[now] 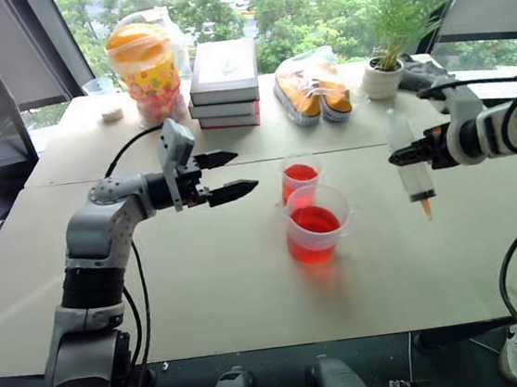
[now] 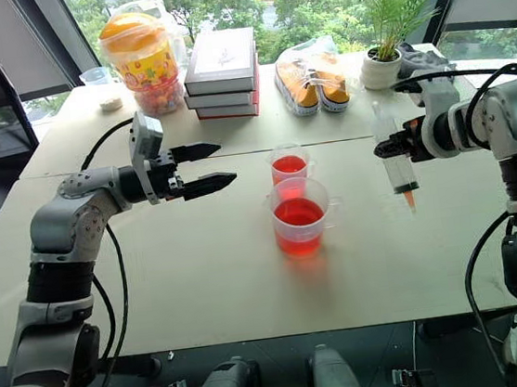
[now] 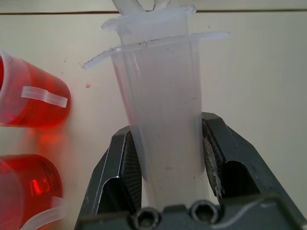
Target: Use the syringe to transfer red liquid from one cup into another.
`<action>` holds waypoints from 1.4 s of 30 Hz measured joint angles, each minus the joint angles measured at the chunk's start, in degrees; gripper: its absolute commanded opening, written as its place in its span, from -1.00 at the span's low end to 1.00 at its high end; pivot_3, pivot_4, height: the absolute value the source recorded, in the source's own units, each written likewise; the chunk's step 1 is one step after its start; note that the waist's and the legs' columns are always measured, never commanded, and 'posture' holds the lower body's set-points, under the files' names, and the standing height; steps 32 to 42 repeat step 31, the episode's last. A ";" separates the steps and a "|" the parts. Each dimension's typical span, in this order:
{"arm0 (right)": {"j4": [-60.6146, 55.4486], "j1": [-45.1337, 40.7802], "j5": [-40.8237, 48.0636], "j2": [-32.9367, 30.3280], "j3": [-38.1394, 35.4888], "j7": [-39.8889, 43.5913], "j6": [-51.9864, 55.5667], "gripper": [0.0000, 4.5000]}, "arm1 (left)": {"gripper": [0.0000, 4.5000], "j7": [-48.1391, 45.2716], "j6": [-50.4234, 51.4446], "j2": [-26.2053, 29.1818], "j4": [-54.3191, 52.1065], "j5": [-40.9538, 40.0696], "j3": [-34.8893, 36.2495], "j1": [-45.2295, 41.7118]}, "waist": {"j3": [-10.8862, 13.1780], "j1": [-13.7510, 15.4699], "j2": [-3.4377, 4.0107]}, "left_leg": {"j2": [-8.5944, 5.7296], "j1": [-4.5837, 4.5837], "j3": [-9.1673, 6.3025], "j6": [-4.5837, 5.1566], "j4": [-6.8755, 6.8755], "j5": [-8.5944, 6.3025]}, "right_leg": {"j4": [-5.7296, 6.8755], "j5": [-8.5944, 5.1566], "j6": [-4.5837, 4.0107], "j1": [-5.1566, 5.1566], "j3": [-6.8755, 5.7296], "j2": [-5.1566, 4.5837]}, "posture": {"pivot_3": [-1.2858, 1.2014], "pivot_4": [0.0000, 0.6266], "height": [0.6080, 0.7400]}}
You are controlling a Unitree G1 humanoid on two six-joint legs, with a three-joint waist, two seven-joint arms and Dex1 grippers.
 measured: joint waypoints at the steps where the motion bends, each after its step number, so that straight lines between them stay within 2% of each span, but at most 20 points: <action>1: 2.85 -0.07 -1.38 0.09 1.27 0.99 -1.34 -0.35 | 0.98 0.21 0.06 0.00 -0.46 -0.41 0.00 0.56 | 0.00 0.06 0.00 | 0.00 0.00 0.00 0.00 0.01 0.00 | 0.00 0.00 0.00 0.00 0.00 0.00 | 0.03 -0.52 1.00; 6: 14.82 -0.45 -7.27 3.02 6.63 5.38 -5.82 -0.35 | 0.98 1.35 1.09 0.09 -2.18 -0.91 -0.08 1.66 | 0.00 0.15 0.00 | 0.00 -0.01 0.01 0.00 0.04 0.00 | 0.01 0.01 0.01 0.00 0.00 0.02 | 0.03 -0.52 1.00; 10: 19.97 -1.64 -10.68 4.68 7.90 8.22 -8.32 -0.35 | 0.98 2.06 1.81 0.56 -3.89 -1.52 -0.10 1.95 | 0.00 0.21 -0.01 | 0.01 0.00 -0.02 0.00 0.04 0.00 | 0.01 0.01 0.01 0.02 -0.03 0.04 | 0.03 -0.52 1.00; 16: 21.81 -2.20 -12.86 5.94 7.34 10.49 -8.47 0.97 | 1.00 2.19 3.98 1.32 -5.54 -3.27 -0.10 2.25 | 0.00 0.24 -0.01 | 0.00 0.00 -0.03 0.00 0.07 0.00 | 0.01 0.01 0.02 0.03 -0.04 0.04 | 0.03 -0.52 1.00; 19: 18.50 -1.98 -12.59 4.27 5.35 11.67 -7.08 0.99 | 1.00 2.15 4.06 1.84 -5.83 -3.43 -0.14 2.24 | 0.03 0.31 0.04 | 0.00 -0.02 -0.03 0.00 0.06 0.00 | 0.00 0.01 0.01 0.01 -0.04 0.04 | 0.03 -0.52 1.00; 21: 9.50 0.28 -10.92 -0.21 3.08 14.02 -6.46 0.99 | 1.00 2.08 4.06 2.46 -5.86 -3.45 -0.43 2.40 | 0.05 0.56 0.08 | 0.00 -0.05 -0.08 0.00 0.04 0.00 | -0.03 0.01 0.02 0.00 -0.08 0.04 | 0.03 -0.52 1.00; 24: -8.11 8.26 -6.51 -8.32 -3.81 18.41 -6.71 0.99 | 1.00 2.06 4.15 3.95 -5.81 -3.68 -0.22 2.99 | 0.05 0.66 0.08 | 0.01 -0.08 -0.17 0.01 -0.01 -0.01 | -0.17 0.01 0.02 0.05 -0.17 0.05 | 0.03 -0.52 1.00; 28: -30.21 23.92 1.24 -14.51 -18.66 26.12 -9.75 0.99 | 1.00 1.50 4.21 5.94 -6.02 -4.00 -0.34 3.32 | 0.05 0.36 0.08 | 0.02 -0.03 -0.14 0.04 0.03 -0.03 | -0.19 0.01 0.03 0.17 -0.16 0.05 | 0.03 -0.52 1.00; 31: -40.08 32.72 4.97 -15.82 -29.04 30.23 -10.99 0.99 | 1.00 1.22 4.18 7.23 -6.22 -4.15 -0.15 3.46 | 0.05 0.25 0.08 | 0.03 0.15 -0.14 0.05 0.10 -0.04 | -0.16 0.03 0.06 0.38 -0.16 0.05 | 0.03 -0.52 1.00; 42: -40.08 32.72 4.97 -15.82 -29.04 30.23 -10.99 0.99 | 1.00 1.22 4.18 7.23 -6.22 -4.15 -0.15 3.46 | 0.05 0.25 0.08 | 0.03 0.15 -0.14 0.05 0.10 -0.04 | -0.16 0.03 0.06 0.38 -0.16 0.05 | 0.03 -0.52 1.00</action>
